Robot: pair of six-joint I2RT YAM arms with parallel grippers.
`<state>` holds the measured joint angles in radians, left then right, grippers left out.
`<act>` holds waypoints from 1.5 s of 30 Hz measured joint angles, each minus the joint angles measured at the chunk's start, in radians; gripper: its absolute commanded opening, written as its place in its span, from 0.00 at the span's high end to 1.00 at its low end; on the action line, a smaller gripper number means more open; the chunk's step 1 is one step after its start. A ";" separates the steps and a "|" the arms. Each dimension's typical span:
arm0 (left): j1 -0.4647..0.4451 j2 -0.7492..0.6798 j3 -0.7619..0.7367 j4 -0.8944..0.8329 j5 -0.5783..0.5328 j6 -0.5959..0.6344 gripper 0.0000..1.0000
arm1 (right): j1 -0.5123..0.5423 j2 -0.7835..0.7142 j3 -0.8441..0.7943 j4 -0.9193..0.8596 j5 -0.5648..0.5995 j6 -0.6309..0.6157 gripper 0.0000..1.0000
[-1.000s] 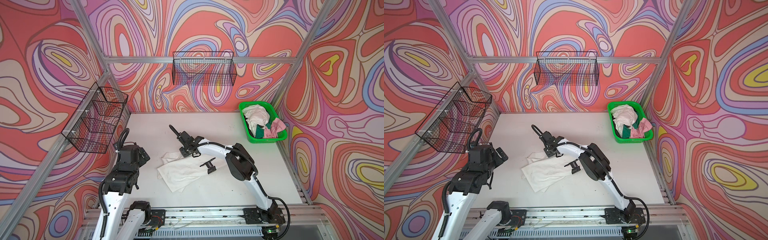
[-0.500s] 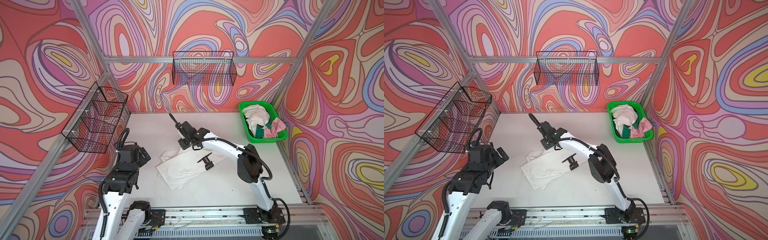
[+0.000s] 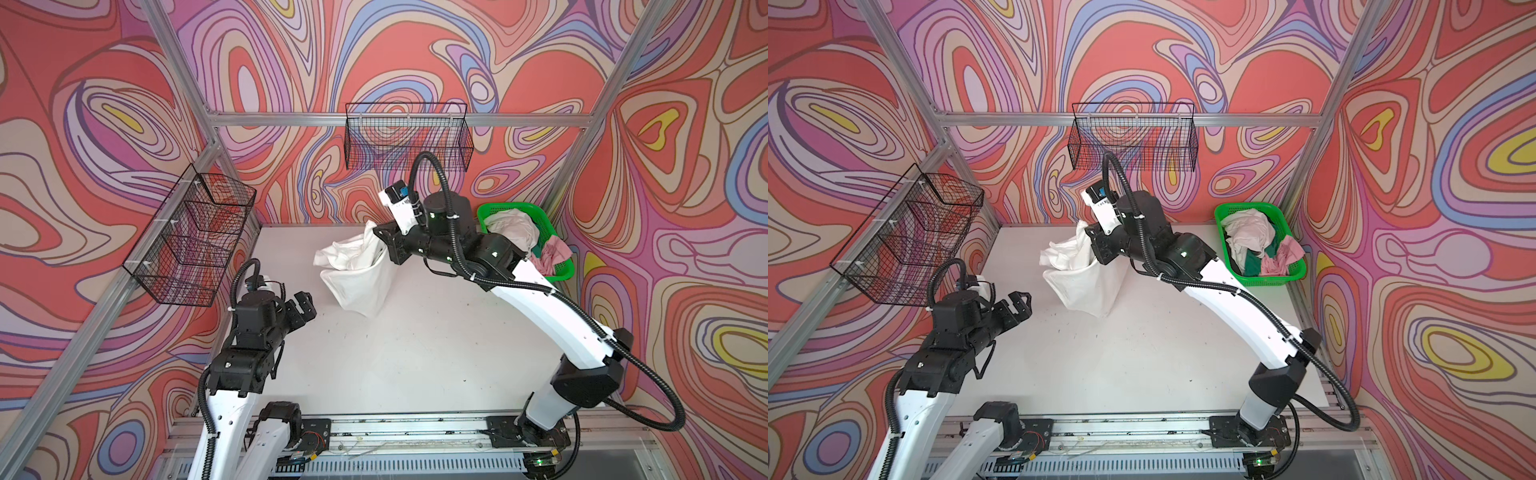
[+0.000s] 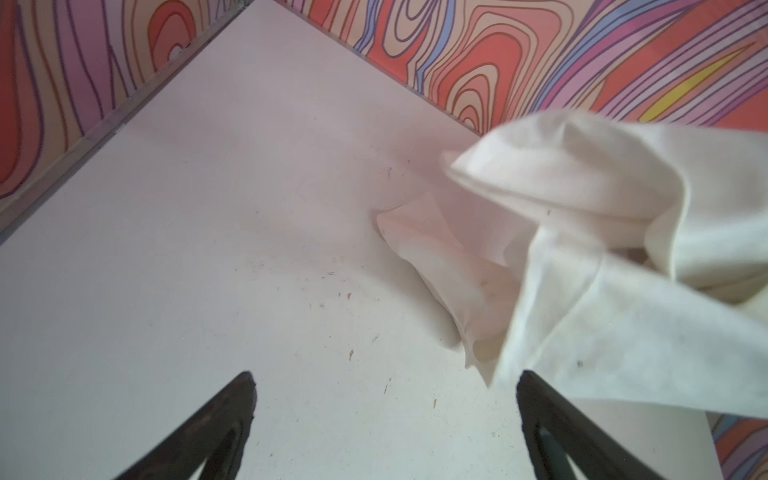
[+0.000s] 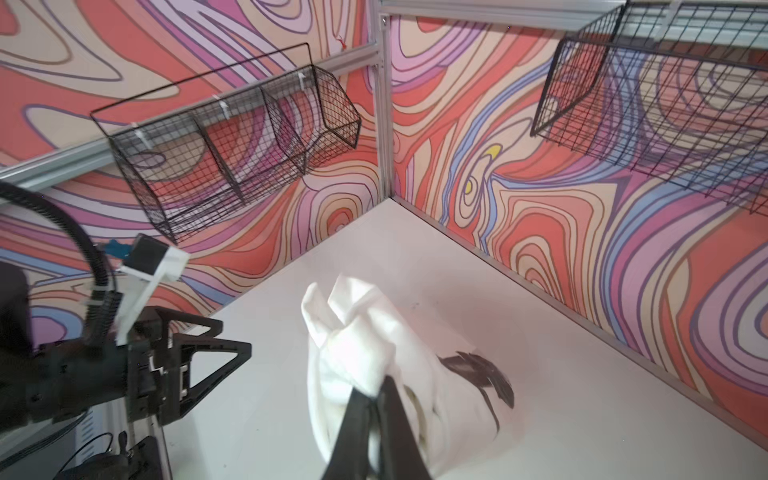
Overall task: Fold and stack the t-shirts
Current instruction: 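Regrasp the white t-shirt with the right gripper and lift it up, then grasp the hanging t-shirt with the left gripper while the right gripper holds it up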
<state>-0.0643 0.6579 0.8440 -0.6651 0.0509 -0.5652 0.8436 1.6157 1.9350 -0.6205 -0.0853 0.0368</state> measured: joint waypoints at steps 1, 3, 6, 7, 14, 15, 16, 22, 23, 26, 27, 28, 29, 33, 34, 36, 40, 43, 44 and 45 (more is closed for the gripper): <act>0.000 -0.005 -0.005 0.011 0.021 0.001 0.00 | -0.003 -0.034 -0.061 0.030 -0.021 -0.002 1.00; 0.000 -0.016 -0.019 0.045 0.091 0.005 0.00 | -0.014 -0.103 -0.200 0.088 -0.074 -0.001 1.00; -0.006 -0.019 -0.040 0.116 0.209 0.011 0.00 | -0.052 -0.148 -0.342 0.146 -0.158 0.012 1.00; -0.011 -0.019 -0.051 0.144 0.254 0.013 0.00 | -0.070 -0.154 -0.384 0.166 -0.191 0.019 1.00; -0.135 -0.035 -0.119 0.293 0.496 0.031 0.00 | -0.112 -0.176 -0.475 0.230 -0.341 0.036 1.00; -0.155 -0.032 -0.119 0.297 0.506 0.038 0.00 | -0.112 -0.189 -0.481 0.238 -0.364 0.036 1.00; -0.178 -0.027 -0.118 0.304 0.515 0.047 0.00 | -0.112 -0.202 -0.488 0.247 -0.388 0.036 1.00; -0.243 0.087 -0.072 0.304 0.498 0.114 0.04 | -0.112 -0.264 -0.497 0.285 -0.514 0.032 1.00; -0.244 0.093 -0.072 0.303 0.495 0.119 0.07 | -0.112 -0.268 -0.497 0.286 -0.529 0.031 1.00; -0.257 0.092 -0.072 0.319 0.496 0.134 0.18 | -0.112 -0.269 -0.498 0.284 -0.568 0.028 1.00; -0.264 0.092 -0.072 0.325 0.499 0.139 0.20 | -0.112 -0.269 -0.499 0.284 -0.577 0.028 1.00; -0.270 0.092 -0.072 0.332 0.503 0.145 0.21 | -0.112 -0.269 -0.500 0.284 -0.587 0.028 1.00; -0.274 0.092 -0.072 0.338 0.509 0.149 0.21 | -0.112 -0.269 -0.501 0.284 -0.597 0.028 1.00; -0.282 0.083 -0.072 0.386 0.544 0.155 0.33 | -0.112 -0.269 -0.502 0.284 -0.626 0.027 1.00; -0.283 0.077 -0.073 0.398 0.553 0.159 0.37 | -0.112 -0.269 -0.502 0.284 -0.632 0.027 1.00; -0.283 0.063 -0.074 0.416 0.563 0.164 0.43 | -0.112 -0.269 -0.504 0.284 -0.641 0.027 1.00; -0.283 0.049 -0.081 0.458 0.587 0.162 0.70 | -0.112 -0.267 -0.515 0.284 -0.656 0.028 1.00; -0.283 0.060 -0.081 0.477 0.609 0.161 0.96 | -0.112 -0.265 -0.522 0.285 -0.661 0.028 1.00; -0.283 0.066 -0.081 0.481 0.616 0.160 1.00 | -0.112 -0.265 -0.525 0.285 -0.663 0.028 1.00; -0.283 0.071 -0.081 0.483 0.620 0.161 1.00 | -0.112 -0.265 -0.528 0.285 -0.662 0.028 1.00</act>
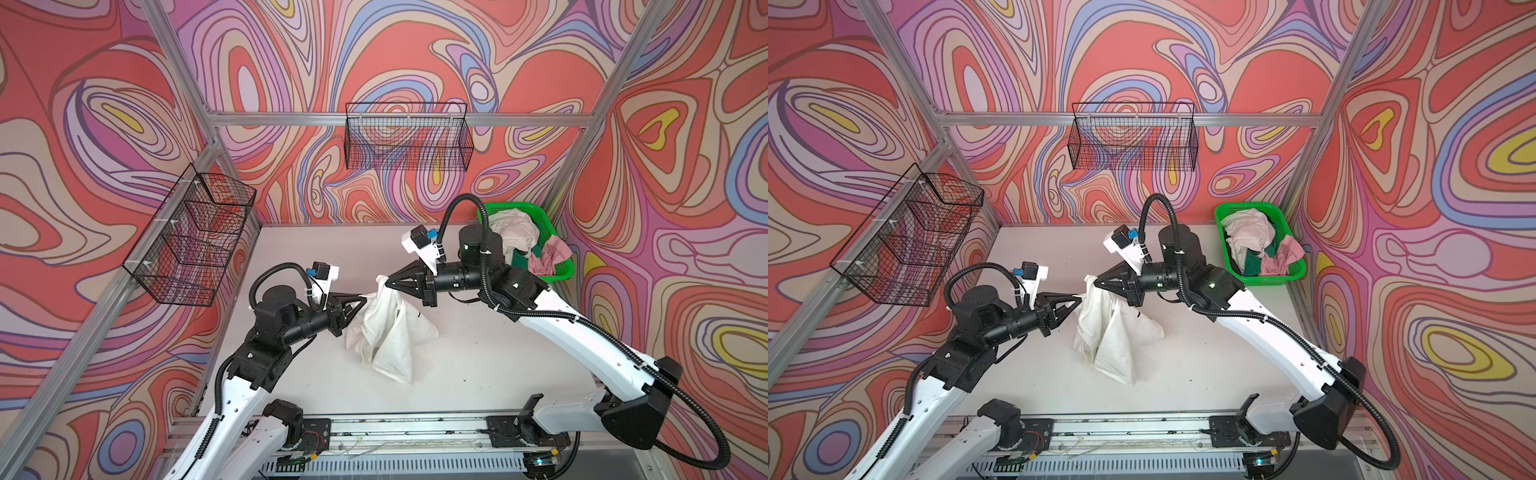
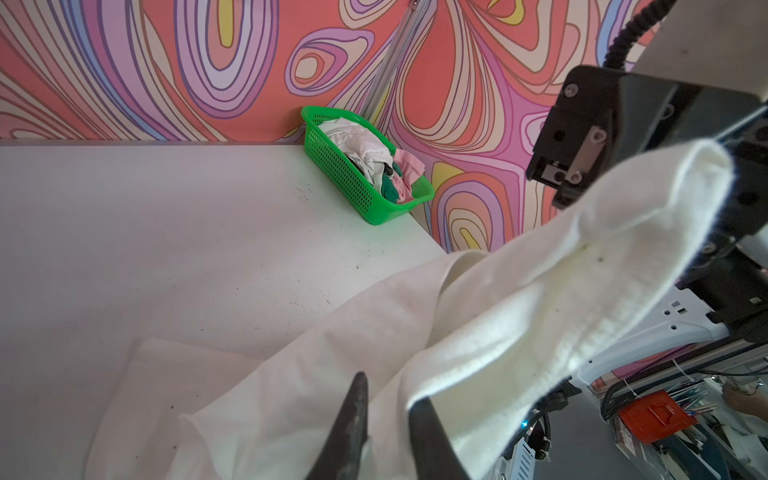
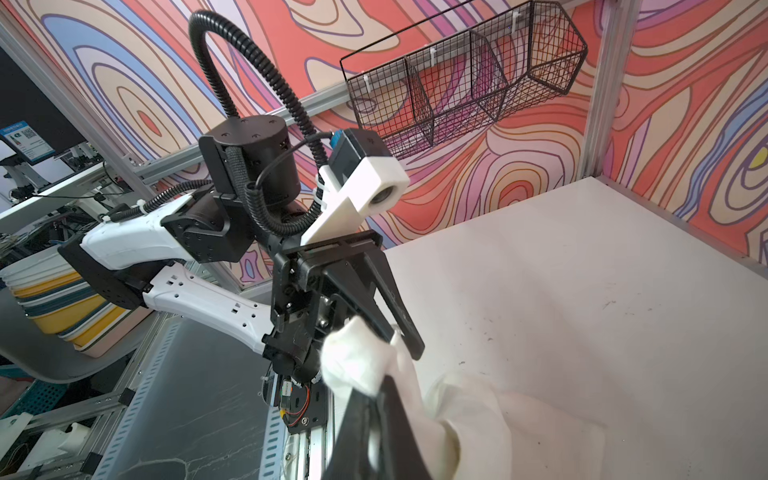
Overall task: Fold and stack the t-shirts
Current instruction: 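Grasp the hanging t-shirt with the left gripper while the right gripper holds it up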
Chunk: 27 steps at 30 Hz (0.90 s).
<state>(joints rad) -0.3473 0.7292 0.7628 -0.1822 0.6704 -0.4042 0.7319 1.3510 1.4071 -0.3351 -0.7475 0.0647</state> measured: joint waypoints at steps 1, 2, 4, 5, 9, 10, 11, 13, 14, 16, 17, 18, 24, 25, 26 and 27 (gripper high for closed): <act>0.000 0.002 0.000 0.000 0.002 0.001 1.00 | 0.000 0.000 -0.004 -0.001 0.000 0.000 1.00; 0.000 0.001 0.000 -0.001 0.001 0.002 1.00 | 0.000 0.000 -0.007 -0.001 0.002 0.000 1.00; 0.000 -0.007 0.001 -0.005 -0.008 0.005 1.00 | 0.000 -0.003 -0.016 -0.001 0.011 0.000 1.00; 0.000 -0.013 0.005 -0.015 -0.023 0.010 1.00 | 0.000 -0.007 -0.023 -0.001 0.024 -0.001 1.00; -0.003 -0.006 0.132 -0.152 -0.167 0.043 1.00 | 0.000 -0.054 -0.088 0.008 0.121 0.000 1.00; -0.004 0.002 0.201 -0.192 -0.220 0.053 1.00 | 0.000 -0.077 -0.119 0.011 0.153 0.000 1.00; -0.006 0.013 0.277 -0.222 -0.268 0.063 1.00 | 0.000 -0.097 -0.146 0.014 0.182 0.000 1.00; -0.006 0.035 0.426 -0.270 -0.354 0.077 1.00 | 0.000 -0.135 -0.192 0.021 0.240 0.002 1.00; -0.006 0.050 0.496 -0.297 -0.376 0.083 1.00 | -0.003 -0.147 -0.209 0.035 0.258 0.004 1.00; -0.018 0.086 0.616 -0.365 -0.387 0.099 1.00 | -0.002 -0.162 -0.218 0.097 0.288 0.008 1.00; -0.021 0.107 0.664 -0.402 -0.397 0.106 1.00 | -0.002 -0.169 -0.218 0.124 0.296 0.010 1.00; -0.020 0.126 0.700 -0.426 -0.407 0.112 1.00 | -0.004 -0.176 -0.217 0.142 0.306 0.011 1.00; -0.020 0.262 0.883 -0.552 -0.457 0.144 1.00 | -0.013 -0.165 -0.183 0.152 0.359 0.014 1.00; -0.021 0.283 0.917 -0.575 -0.465 0.148 1.00 | -0.013 -0.156 -0.170 0.147 0.365 0.011 1.00; -0.021 0.300 0.948 -0.594 -0.472 0.150 1.00 | -0.013 -0.151 -0.160 0.145 0.370 0.008 1.00; -0.021 0.314 0.976 -0.609 -0.479 0.150 1.00 | -0.013 -0.146 -0.146 0.141 0.377 0.003 1.00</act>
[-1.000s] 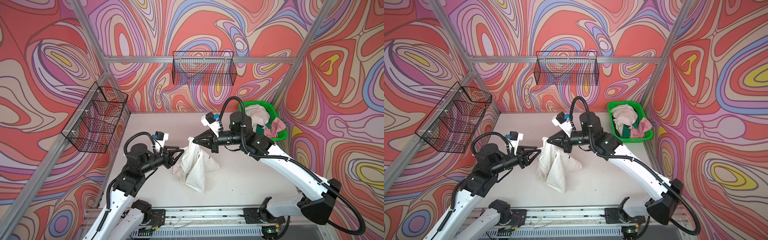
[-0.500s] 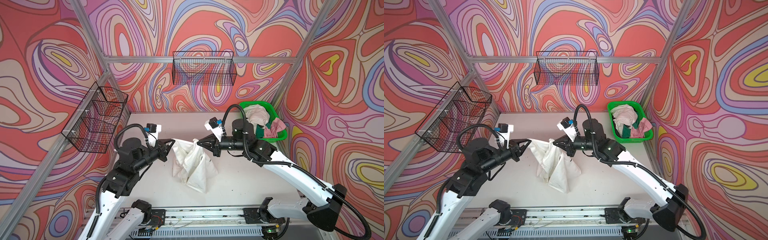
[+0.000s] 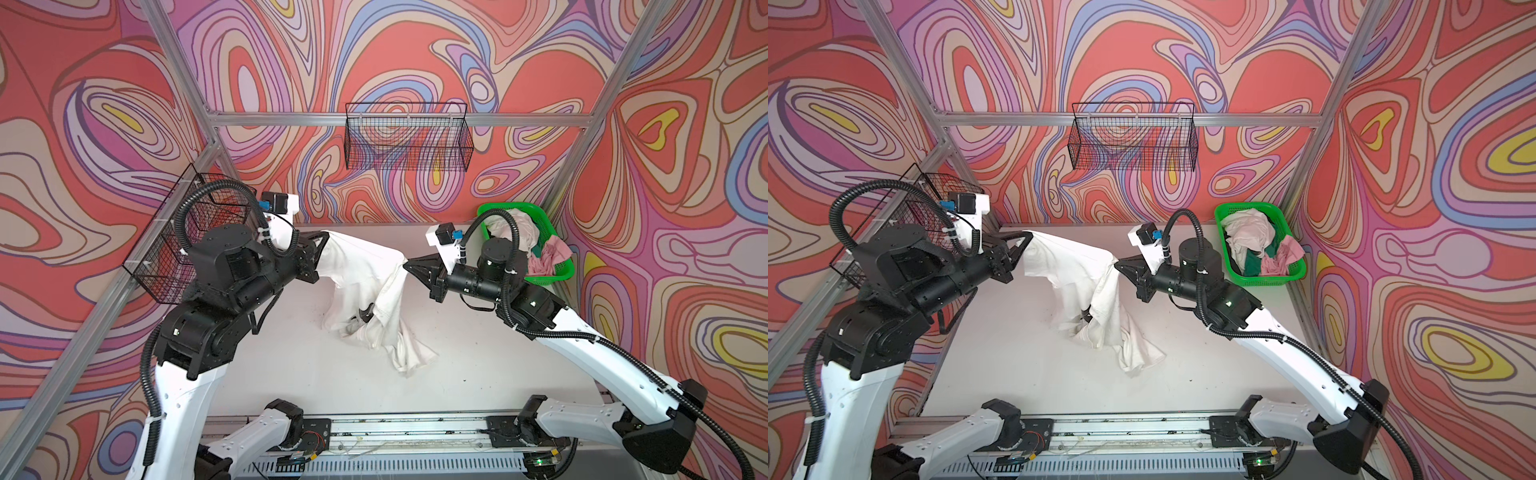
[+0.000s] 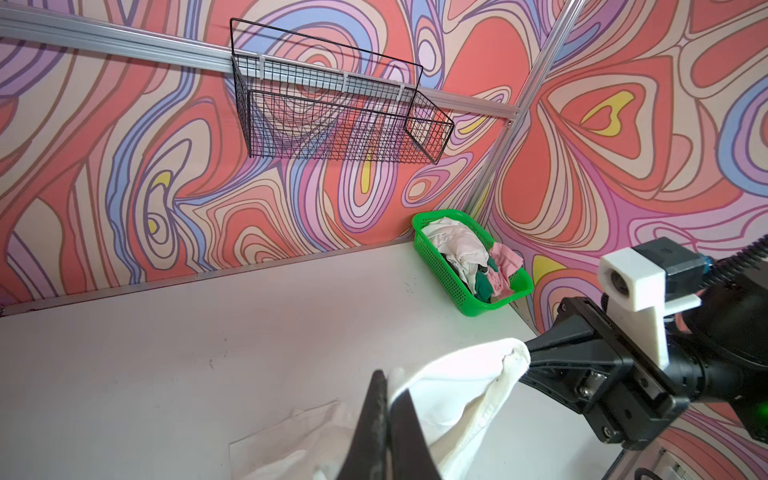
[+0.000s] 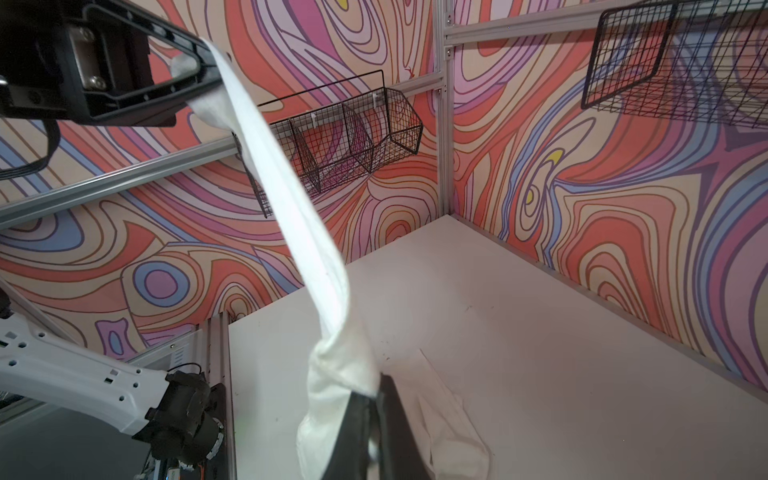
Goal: Fold and stack the t-shirts
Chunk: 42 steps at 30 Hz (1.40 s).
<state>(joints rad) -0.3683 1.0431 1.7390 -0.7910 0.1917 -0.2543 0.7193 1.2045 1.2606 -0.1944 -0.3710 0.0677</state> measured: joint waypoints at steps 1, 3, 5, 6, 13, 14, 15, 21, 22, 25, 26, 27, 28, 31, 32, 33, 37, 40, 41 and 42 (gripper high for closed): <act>-0.001 0.014 0.032 -0.023 -0.010 0.000 1.00 | 0.000 0.002 0.013 -0.003 0.006 -0.004 1.00; -0.004 0.033 0.079 -0.047 -0.020 -0.005 1.00 | 0.000 0.003 0.045 -0.014 0.016 -0.014 1.00; -0.004 0.042 0.110 -0.058 -0.023 -0.017 1.00 | 0.000 0.003 0.071 -0.019 0.020 -0.021 1.00; -0.004 0.044 0.119 -0.062 -0.019 -0.031 1.00 | 0.000 0.003 0.080 -0.019 0.024 -0.023 0.97; -0.001 0.043 0.063 -0.072 0.034 -0.171 1.00 | -0.003 0.013 0.024 -0.061 0.076 -0.014 0.73; 0.004 0.041 0.050 -0.066 0.031 -0.182 1.00 | -0.007 0.010 -0.001 -0.072 0.084 -0.015 0.66; 0.010 0.039 0.042 -0.061 0.025 -0.192 1.00 | -0.015 0.008 -0.030 -0.089 0.092 -0.009 0.61; 0.015 0.031 0.039 -0.044 0.043 -0.214 1.00 | -0.026 0.023 -0.072 -0.142 0.066 0.017 0.40; 0.015 0.033 0.039 -0.044 0.048 -0.217 1.00 | -0.025 0.025 -0.069 -0.136 0.052 0.028 0.38; 0.015 0.052 0.038 -0.048 0.060 -0.219 1.00 | -0.022 0.026 -0.069 -0.077 -0.011 0.095 0.34; 0.015 0.056 0.027 -0.047 0.065 -0.219 1.00 | -0.016 0.026 -0.069 -0.053 -0.025 0.114 0.34; 0.015 0.057 0.009 -0.045 0.068 -0.219 1.00 | -0.005 0.026 -0.070 -0.032 -0.035 0.128 0.33; 0.015 0.056 -0.010 -0.046 0.067 -0.219 1.00 | 0.006 0.027 -0.071 -0.016 -0.042 0.137 0.34; 0.015 0.052 -0.068 -0.051 0.053 -0.218 1.00 | 0.045 0.041 -0.090 0.037 -0.076 0.164 0.34; 0.015 0.052 -0.077 -0.052 0.047 -0.217 1.00 | 0.060 0.051 -0.106 0.061 -0.085 0.174 0.33; 0.015 0.052 -0.080 -0.053 0.043 -0.217 1.00 | 0.079 0.063 -0.131 0.086 -0.087 0.183 0.33; 0.015 0.047 -0.080 -0.053 0.029 -0.217 1.00 | 0.168 0.119 -0.206 0.117 -0.079 0.201 0.33; 0.015 0.046 -0.080 -0.052 0.025 -0.217 1.00 | 0.240 0.174 -0.214 0.135 -0.042 0.204 0.33; 0.015 0.046 -0.080 -0.052 0.025 -0.218 1.00 | 0.253 0.186 -0.214 0.142 -0.025 0.204 0.33; 0.015 0.046 -0.080 -0.052 0.026 -0.218 1.00 | 0.259 0.197 -0.217 0.154 0.005 0.204 0.33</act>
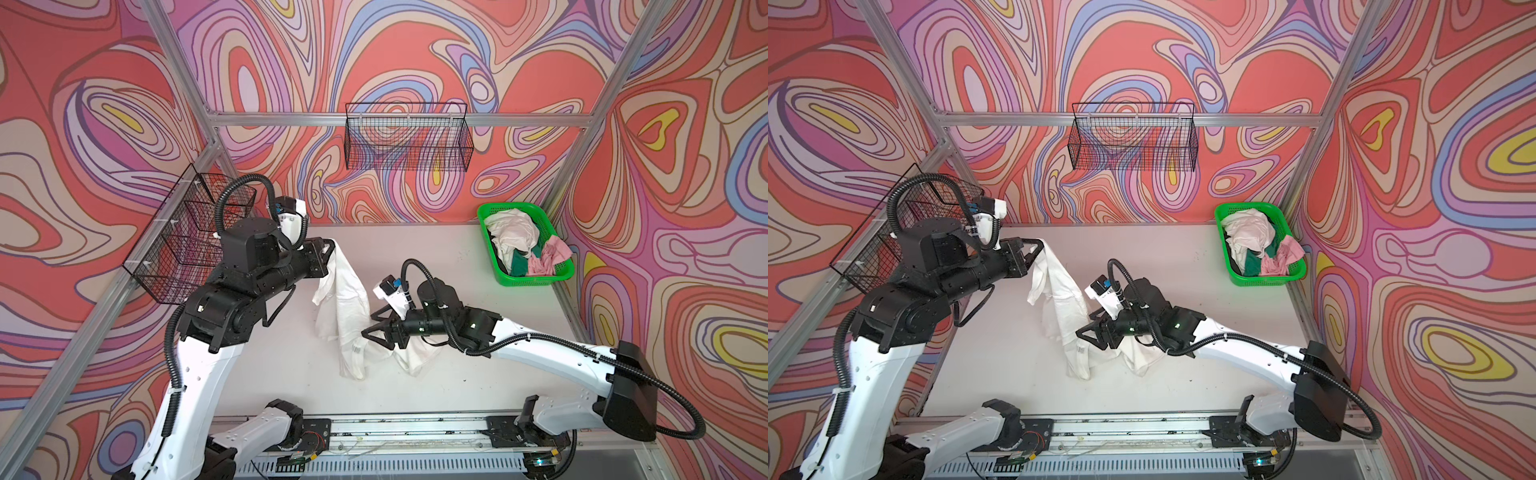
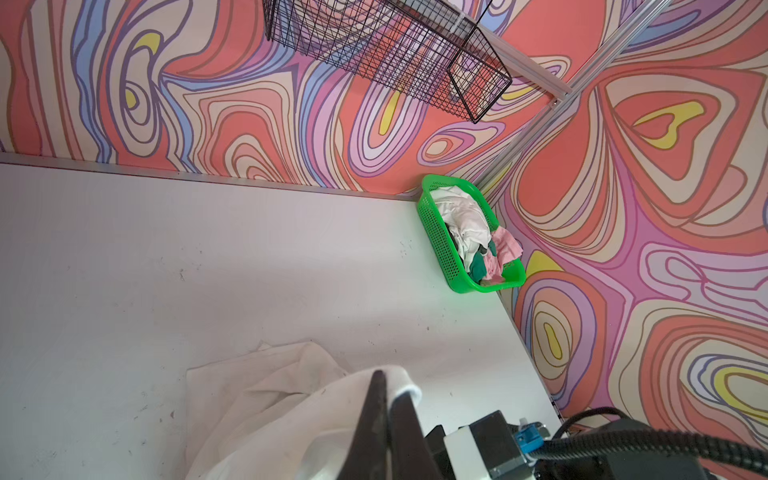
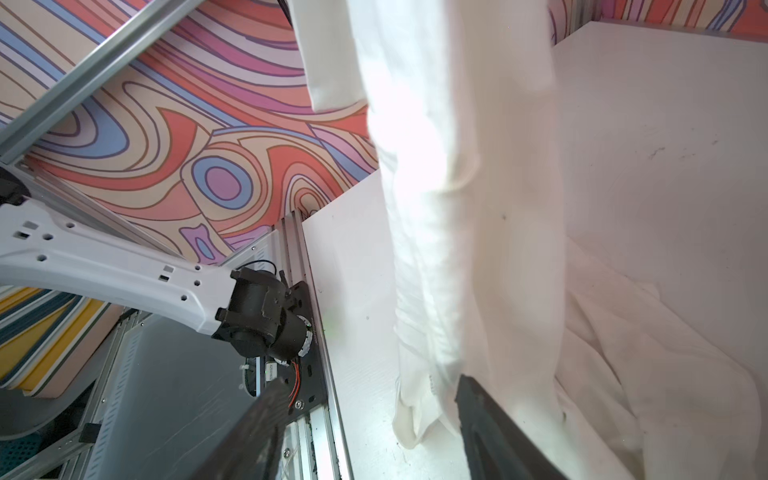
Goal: Fold and stack the t-shirts
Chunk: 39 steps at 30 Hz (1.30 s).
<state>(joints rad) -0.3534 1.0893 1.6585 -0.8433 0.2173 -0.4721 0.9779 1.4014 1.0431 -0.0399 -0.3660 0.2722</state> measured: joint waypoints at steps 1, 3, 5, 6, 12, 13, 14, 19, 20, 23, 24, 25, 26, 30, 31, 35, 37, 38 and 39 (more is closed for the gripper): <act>0.000 0.000 0.000 0.000 0.001 0.000 1.00 | 0.001 0.009 0.000 0.006 0.024 -0.002 0.34; 0.000 -0.001 -0.002 0.003 0.005 -0.003 1.00 | -0.005 0.039 0.006 0.014 0.067 -0.010 0.40; 0.000 -0.006 -0.020 0.016 0.015 -0.009 1.00 | -0.009 0.086 0.032 0.014 0.084 -0.021 0.55; 0.000 -0.010 -0.035 0.024 0.023 -0.013 1.00 | -0.010 0.111 0.048 0.014 0.090 -0.027 0.57; 0.000 -0.031 -0.180 0.076 0.068 -0.074 1.00 | -0.044 0.090 0.070 -0.042 0.165 -0.041 0.37; 0.000 -0.034 -0.215 0.089 0.076 -0.093 1.00 | -0.066 0.062 0.069 -0.052 0.173 -0.039 0.33; -0.003 -0.034 -0.251 0.103 0.084 -0.117 1.00 | -0.090 0.025 0.068 -0.065 0.183 -0.036 0.31; -0.068 -0.019 -0.348 0.150 0.067 -0.228 1.00 | -0.140 -0.148 0.103 -0.104 0.212 -0.006 0.33; -0.092 -0.008 -0.351 0.161 0.061 -0.260 1.00 | -0.127 -0.160 0.122 -0.102 0.209 0.004 0.34; -0.149 0.023 -0.351 0.207 0.045 -0.352 1.00 | -0.063 -0.157 0.158 -0.101 0.220 0.015 0.35; -0.163 0.032 -0.351 0.216 0.038 -0.378 1.00 | -0.046 -0.150 0.163 -0.103 0.221 0.016 0.36; -0.179 0.040 -0.351 0.224 0.027 -0.411 1.00 | -0.026 -0.138 0.168 -0.106 0.221 0.018 0.36; -0.191 0.046 -0.351 0.230 0.016 -0.447 1.00 | -0.010 -0.122 0.171 -0.106 0.223 0.019 0.36; -0.223 0.047 -0.351 0.245 -0.039 -0.563 1.00 | 0.011 -0.083 0.164 -0.115 0.256 0.030 0.36; -0.229 0.045 -0.351 0.247 -0.057 -0.593 1.00 | 0.012 -0.081 0.157 -0.115 0.270 0.035 0.36; -0.256 0.033 -0.361 0.265 -0.117 -0.698 1.00 | 0.012 -0.076 0.153 -0.114 0.308 0.055 0.41; -0.271 0.022 -0.377 0.275 -0.141 -0.747 1.00 | 0.017 -0.069 0.153 -0.107 0.319 0.062 0.44; -0.278 0.019 -0.382 0.276 -0.151 -0.767 1.00 | 0.021 -0.066 0.153 -0.106 0.325 0.064 0.45; -0.285 0.016 -0.388 0.280 -0.166 -0.792 1.00 | 0.029 -0.061 0.153 -0.104 0.332 0.065 0.46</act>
<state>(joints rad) -0.6384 1.1057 1.2705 -0.5636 0.0509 -1.2636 1.0065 1.3399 1.1957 -0.1440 -0.0345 0.3374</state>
